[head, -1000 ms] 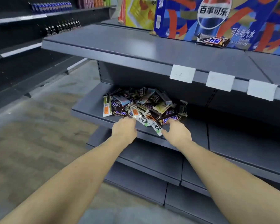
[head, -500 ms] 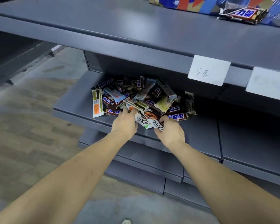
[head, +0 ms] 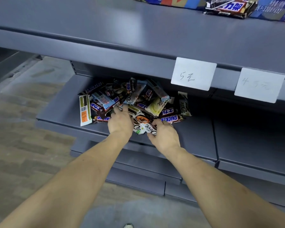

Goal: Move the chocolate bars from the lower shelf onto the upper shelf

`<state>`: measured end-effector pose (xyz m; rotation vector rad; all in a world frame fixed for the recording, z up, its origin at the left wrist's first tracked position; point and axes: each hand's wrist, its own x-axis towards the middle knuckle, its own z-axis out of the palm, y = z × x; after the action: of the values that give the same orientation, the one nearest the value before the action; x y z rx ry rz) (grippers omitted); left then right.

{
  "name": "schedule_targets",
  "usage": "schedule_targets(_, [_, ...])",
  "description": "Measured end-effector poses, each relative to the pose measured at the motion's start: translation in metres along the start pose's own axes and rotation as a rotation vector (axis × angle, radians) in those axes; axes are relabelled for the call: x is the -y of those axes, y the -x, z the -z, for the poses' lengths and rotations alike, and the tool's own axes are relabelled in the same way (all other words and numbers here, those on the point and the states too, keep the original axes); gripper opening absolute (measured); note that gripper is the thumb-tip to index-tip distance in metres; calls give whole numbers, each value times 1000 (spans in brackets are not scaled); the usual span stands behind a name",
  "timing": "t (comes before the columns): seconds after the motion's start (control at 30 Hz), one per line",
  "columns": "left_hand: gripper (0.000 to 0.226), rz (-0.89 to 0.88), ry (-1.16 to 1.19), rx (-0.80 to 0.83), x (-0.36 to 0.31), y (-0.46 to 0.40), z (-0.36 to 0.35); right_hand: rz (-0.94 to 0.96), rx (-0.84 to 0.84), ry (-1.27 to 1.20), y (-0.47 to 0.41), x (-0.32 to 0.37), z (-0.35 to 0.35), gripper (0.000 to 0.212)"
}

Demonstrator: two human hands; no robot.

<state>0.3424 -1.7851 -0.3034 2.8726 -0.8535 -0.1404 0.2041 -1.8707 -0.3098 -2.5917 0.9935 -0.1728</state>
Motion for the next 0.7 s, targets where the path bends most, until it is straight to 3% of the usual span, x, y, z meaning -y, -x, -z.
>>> schedule_targets(0.37, [78,79,198,20,1,24,5,24,-82,-1,8,-2,-5,42])
schedule_targets(0.7, [56,67,411,158,5,35,28,-15,59,56,-3,8,14,41])
